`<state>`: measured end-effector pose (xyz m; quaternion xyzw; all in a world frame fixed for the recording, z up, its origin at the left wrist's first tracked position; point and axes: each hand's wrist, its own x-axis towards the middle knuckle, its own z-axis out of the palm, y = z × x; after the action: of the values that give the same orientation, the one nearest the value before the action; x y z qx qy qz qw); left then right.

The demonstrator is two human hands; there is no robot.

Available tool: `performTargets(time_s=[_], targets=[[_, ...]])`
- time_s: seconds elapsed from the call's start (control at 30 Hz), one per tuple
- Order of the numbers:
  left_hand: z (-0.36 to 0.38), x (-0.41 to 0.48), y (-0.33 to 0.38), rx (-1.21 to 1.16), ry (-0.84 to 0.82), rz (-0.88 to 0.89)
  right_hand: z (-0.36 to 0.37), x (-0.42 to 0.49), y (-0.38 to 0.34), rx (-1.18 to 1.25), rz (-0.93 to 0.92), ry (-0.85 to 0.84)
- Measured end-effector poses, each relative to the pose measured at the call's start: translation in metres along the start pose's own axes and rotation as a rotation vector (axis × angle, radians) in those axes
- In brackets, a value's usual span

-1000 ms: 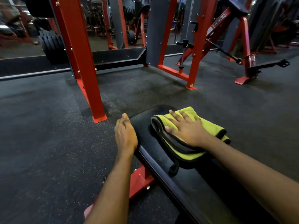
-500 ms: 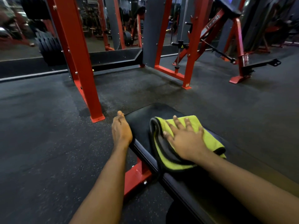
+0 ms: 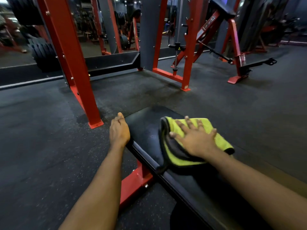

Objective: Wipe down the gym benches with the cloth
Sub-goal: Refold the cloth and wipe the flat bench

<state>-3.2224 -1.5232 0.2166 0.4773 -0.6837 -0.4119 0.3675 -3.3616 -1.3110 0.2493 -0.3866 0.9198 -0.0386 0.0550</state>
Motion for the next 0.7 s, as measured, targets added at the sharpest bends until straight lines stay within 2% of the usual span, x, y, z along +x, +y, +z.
performTargets(time_s=[0.13,0.27,0.4,0.57,0.7], targets=[[0.003,0.004,-0.001,0.074,0.003,-0.002,-0.017,0.033,0.056,0.142,0.189,-0.058],[0.007,0.006,-0.009,0.029,0.03,0.004,-0.023,0.033,0.082,0.191,0.177,-0.099],[0.009,0.006,-0.01,0.032,0.06,0.037,-0.021,0.056,0.067,0.158,0.212,-0.116],[0.009,0.007,-0.011,0.027,0.059,0.043,-0.025,0.111,0.015,0.147,0.109,-0.108],[0.007,0.004,-0.011,-0.015,0.062,0.037,-0.021,0.099,0.025,0.146,0.041,-0.062]])
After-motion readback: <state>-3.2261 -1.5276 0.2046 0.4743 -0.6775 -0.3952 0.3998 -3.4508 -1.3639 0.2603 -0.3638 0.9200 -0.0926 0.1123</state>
